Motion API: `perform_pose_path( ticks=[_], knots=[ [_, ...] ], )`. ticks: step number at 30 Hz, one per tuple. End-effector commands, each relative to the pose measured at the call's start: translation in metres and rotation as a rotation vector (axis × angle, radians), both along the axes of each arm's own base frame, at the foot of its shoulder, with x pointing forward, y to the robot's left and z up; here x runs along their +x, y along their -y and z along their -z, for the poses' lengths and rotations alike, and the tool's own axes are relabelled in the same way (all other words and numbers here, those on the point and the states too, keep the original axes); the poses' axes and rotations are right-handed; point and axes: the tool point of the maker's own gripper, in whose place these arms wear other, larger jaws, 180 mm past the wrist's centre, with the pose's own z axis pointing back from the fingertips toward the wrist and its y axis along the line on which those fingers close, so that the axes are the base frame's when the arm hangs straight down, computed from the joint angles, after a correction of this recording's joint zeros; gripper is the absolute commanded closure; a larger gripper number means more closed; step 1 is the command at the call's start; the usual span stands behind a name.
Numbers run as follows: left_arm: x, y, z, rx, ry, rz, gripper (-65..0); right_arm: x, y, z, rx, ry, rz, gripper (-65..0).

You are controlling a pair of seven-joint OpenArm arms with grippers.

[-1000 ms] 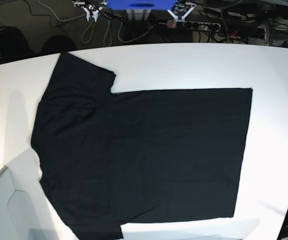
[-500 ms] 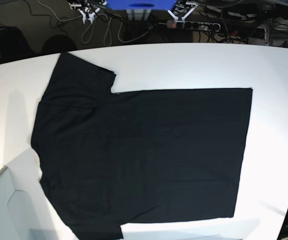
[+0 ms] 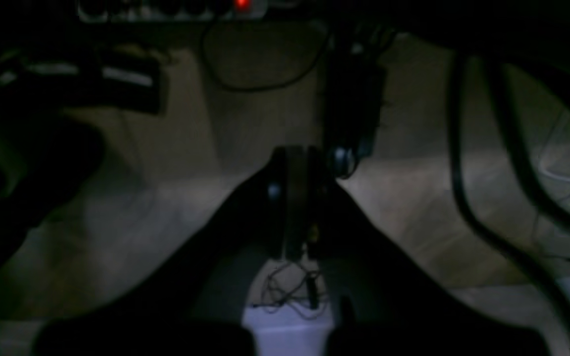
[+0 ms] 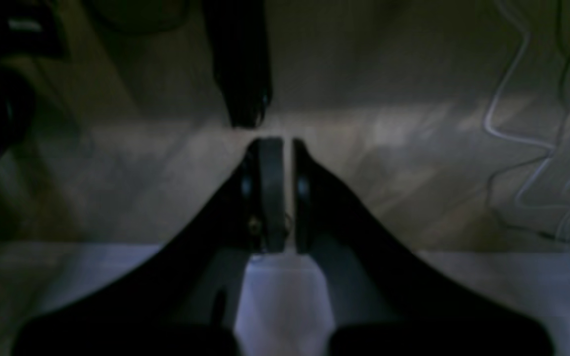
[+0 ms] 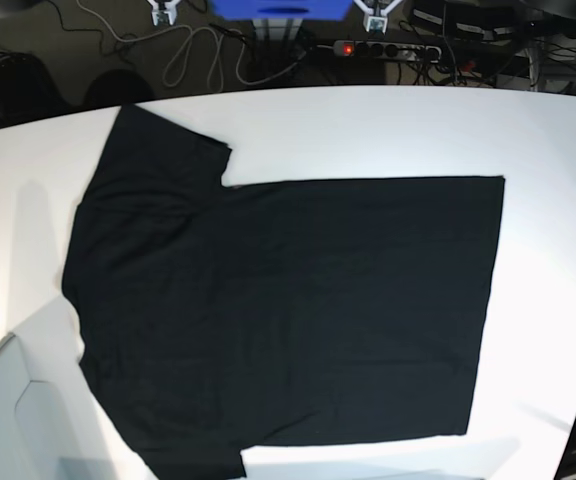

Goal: Fold the T-shirt properly

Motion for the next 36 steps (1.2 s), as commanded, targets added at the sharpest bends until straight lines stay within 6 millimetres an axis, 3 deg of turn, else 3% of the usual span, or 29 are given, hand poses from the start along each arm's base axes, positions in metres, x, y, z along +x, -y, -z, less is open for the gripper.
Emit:
perform_pose_path(
  ticks=[1,4,9,15,19,23,29,33,36],
  knots=[
    [-0.012,-0.004,-0.006,0.004,0.0,0.001,-0.2,-0.003,0.007,-0.008,-0.002,0.025,-0.014,-0.1],
    [-0.016,-0.002,-0.019,0.0,0.03,0.009,-0.2,-0.003,0.013,-0.027,-0.007,0.074,-0.036,-0.1],
    [-0.009,-0.007,-0.056,-0.003,0.134,0.027,-0.1,0.005,0.025,-0.063,-0.018,0.159,-0.084,-0.1],
    [0.025,-0.017,-0.116,-0.077,0.279,-0.101,-0.1,0.033,0.038,-0.108,-0.024,0.282,-0.172,-0.1],
    [0.047,-0.024,-0.155,-0.14,0.301,-0.094,-0.1,0.058,0.036,-0.147,-0.008,0.382,-0.242,-0.1],
    [0.065,-0.022,-0.186,-0.18,0.35,-0.078,0.0,0.082,0.046,-0.188,-0.045,0.479,-0.255,-0.3],
    [0.109,-0.052,-0.234,-0.098,0.524,-0.123,0.0,0.126,0.06,-0.247,-0.118,0.639,-0.276,-0.5],
    [0.143,-0.074,-0.268,-0.031,0.65,-0.126,-0.6,0.152,0.065,-0.27,-0.154,0.726,-0.288,-1.0],
    [0.17,-0.081,-0.284,-0.011,0.741,-0.115,-5.1,0.171,0.064,-0.275,-0.161,0.785,-0.285,-9.2]
  ],
)
